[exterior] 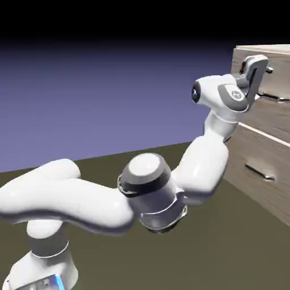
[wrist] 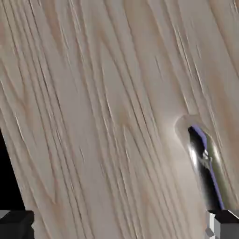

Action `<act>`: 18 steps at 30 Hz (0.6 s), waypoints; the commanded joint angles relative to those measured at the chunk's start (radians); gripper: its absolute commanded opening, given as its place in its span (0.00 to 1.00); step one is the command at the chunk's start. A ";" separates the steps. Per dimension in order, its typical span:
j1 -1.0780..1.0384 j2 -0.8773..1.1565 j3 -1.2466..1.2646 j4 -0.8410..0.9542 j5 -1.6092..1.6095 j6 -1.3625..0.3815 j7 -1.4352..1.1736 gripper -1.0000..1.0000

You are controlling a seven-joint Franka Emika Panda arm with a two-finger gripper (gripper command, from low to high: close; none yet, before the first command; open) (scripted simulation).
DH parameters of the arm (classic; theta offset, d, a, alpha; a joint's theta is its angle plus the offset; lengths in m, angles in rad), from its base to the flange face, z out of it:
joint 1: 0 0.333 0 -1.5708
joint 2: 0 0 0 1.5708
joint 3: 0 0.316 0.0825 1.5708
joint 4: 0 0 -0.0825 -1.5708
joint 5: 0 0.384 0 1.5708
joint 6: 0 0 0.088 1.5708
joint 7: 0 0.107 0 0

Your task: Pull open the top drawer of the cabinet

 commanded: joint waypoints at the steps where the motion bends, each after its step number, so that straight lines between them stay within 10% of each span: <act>1: 0.029 -0.013 -0.016 0.016 -0.035 -0.008 -0.044 0.50; 12: 0.208 0.001 -0.025 0.323 -0.039 0.119 -0.114 0.50; 13: 0.208 0.001 -0.025 0.323 -0.039 0.119 -0.114 0.00; 18: 0.128 -0.010 -0.024 0.178 -0.048 0.056 -0.089 0.00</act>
